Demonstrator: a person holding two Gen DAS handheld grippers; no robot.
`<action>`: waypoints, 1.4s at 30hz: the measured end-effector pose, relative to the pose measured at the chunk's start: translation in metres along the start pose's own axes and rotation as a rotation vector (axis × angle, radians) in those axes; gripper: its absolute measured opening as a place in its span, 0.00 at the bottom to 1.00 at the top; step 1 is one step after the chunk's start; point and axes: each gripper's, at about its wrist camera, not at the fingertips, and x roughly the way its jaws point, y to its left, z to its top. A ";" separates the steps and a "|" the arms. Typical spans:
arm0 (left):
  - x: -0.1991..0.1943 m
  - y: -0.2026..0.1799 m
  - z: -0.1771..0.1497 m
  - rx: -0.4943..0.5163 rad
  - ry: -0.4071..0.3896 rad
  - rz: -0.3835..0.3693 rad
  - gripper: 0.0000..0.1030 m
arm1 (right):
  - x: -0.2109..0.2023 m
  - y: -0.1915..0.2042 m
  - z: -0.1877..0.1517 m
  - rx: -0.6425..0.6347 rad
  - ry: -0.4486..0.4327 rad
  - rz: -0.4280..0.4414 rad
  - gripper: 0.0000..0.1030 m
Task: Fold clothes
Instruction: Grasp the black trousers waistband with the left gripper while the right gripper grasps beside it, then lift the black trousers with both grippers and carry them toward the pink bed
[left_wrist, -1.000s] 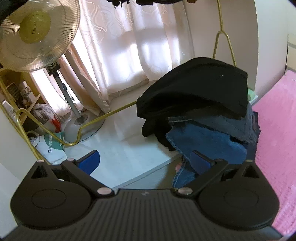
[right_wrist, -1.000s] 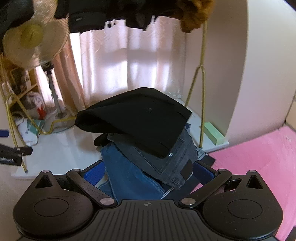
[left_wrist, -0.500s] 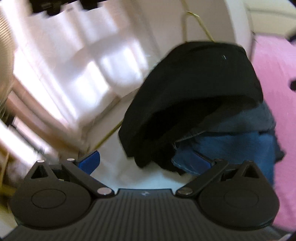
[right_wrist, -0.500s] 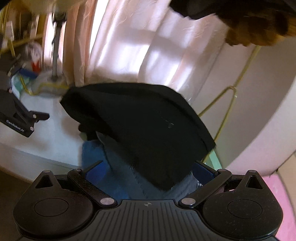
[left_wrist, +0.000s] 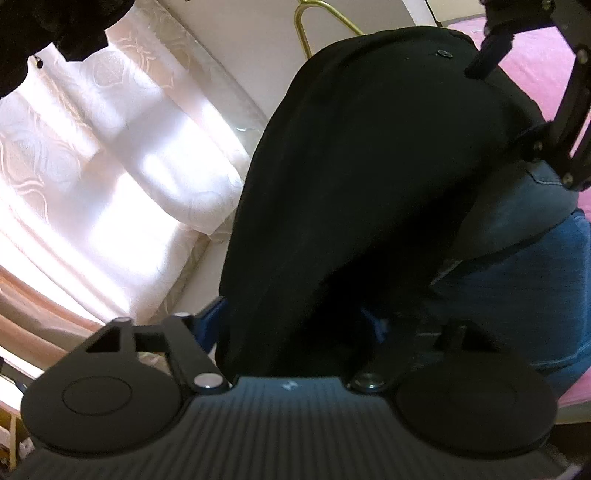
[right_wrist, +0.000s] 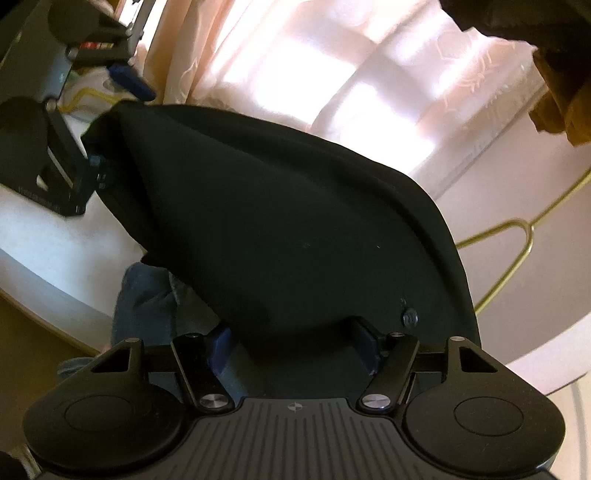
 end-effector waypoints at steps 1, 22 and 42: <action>0.003 0.002 0.001 0.004 0.005 0.002 0.51 | 0.003 0.000 -0.001 -0.014 -0.005 -0.012 0.64; -0.122 -0.020 0.130 0.077 -0.372 -0.042 0.02 | -0.122 -0.143 -0.059 0.332 -0.180 -0.389 0.06; -0.320 -0.394 0.215 0.392 -0.547 -0.740 0.03 | -0.401 -0.124 -0.399 0.784 0.214 -0.822 0.07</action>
